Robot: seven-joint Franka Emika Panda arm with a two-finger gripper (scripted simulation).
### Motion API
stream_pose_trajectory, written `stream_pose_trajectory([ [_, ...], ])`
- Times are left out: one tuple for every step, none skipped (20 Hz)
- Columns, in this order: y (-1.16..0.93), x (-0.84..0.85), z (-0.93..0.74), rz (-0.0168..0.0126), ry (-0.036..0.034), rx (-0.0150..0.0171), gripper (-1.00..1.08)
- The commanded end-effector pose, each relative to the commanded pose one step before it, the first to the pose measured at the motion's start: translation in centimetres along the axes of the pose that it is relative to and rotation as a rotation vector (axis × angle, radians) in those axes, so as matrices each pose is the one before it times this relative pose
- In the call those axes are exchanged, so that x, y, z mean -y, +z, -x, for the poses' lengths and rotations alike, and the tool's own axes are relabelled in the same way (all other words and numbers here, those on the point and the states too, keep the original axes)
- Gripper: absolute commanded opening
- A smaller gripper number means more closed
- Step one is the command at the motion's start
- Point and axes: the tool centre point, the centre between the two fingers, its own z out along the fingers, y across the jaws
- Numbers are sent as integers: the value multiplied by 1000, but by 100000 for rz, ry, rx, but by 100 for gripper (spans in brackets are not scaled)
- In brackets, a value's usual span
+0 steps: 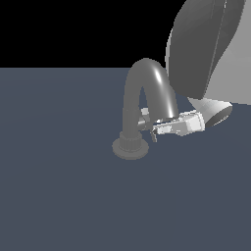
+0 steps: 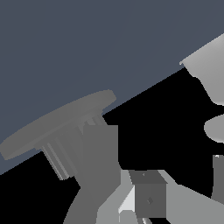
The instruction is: Turn on the faucet by rotating a designated handle.
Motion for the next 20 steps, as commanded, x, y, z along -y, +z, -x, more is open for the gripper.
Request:
stream_pose_trajectory([
  [29,1567,-1270,-3061,542,-321,-100],
  [3,131,-131,-22,126,53,-100],
  [0,132,-136,-24,140,60,-100],
  [4,121,-118,-19,109,46,-100],
  [-2,125,-132,-24,140,60,-100],
  [3,115,-114,-19,109,46,-100],
  [2,112,-112,-19,109,46,-100],
  [1,109,-110,-19,109,46,-100],
  [0,106,-108,-19,109,46,-100],
  [0,103,-106,-19,109,46,-100],
  [2,95,-94,-15,89,37,-100],
  [1,92,-92,-15,89,37,-100],
  [-3,93,-100,-18,109,46,-100],
  [0,86,-87,-15,89,37,-100],
  [4,77,-72,-11,63,26,-100],
  [-2,79,-83,-15,89,37,-100],
  [2,70,-68,-11,63,26,-100],
  [1,67,-66,-11,63,26,-100],
  [-4,70,-77,-15,89,37,-100],
  [0,61,-62,-10,63,26,-100],
])
